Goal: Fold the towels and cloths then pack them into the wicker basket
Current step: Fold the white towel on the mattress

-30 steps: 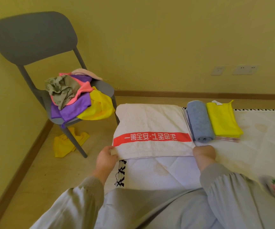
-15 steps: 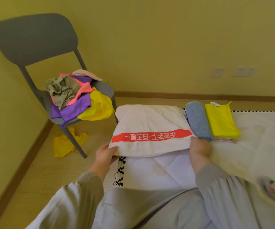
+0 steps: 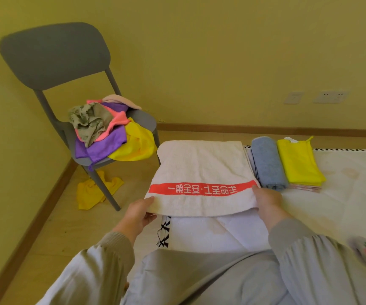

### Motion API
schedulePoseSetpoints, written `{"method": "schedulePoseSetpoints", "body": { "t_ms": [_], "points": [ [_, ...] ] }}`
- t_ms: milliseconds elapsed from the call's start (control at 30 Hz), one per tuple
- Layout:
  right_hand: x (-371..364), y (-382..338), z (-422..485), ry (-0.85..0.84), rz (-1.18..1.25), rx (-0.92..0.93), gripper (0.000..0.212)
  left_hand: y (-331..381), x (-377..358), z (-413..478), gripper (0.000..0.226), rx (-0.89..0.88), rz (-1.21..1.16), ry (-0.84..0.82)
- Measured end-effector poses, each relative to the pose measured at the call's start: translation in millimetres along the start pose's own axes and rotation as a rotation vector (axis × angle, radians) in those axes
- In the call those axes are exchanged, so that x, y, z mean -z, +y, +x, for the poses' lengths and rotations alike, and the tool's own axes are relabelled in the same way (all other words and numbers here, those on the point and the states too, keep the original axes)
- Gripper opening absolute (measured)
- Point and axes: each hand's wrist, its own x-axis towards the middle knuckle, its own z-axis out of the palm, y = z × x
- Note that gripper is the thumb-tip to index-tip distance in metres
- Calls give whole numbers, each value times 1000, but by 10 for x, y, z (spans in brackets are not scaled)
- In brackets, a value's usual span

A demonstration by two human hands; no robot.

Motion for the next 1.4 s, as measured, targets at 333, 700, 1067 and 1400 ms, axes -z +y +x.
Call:
{"method": "schedulePoseSetpoints", "body": {
  "t_ms": [333,700,1067,1400],
  "points": [
    [77,-523,-245,77,308,296,16,796,-302,-349,31,-373,-119,71],
    [947,-1779,-1028,-522,1116,192,45,2029,21,-1466,62,-536,-190,-279],
    [1372,-2011,-1707,-140,469,756,25,2260,468,-2438,22,-944,366,275],
    [1542,-1993,-2067,-147,408,939,23,2241,833,-2650,32,-931,194,199]
  ]
}}
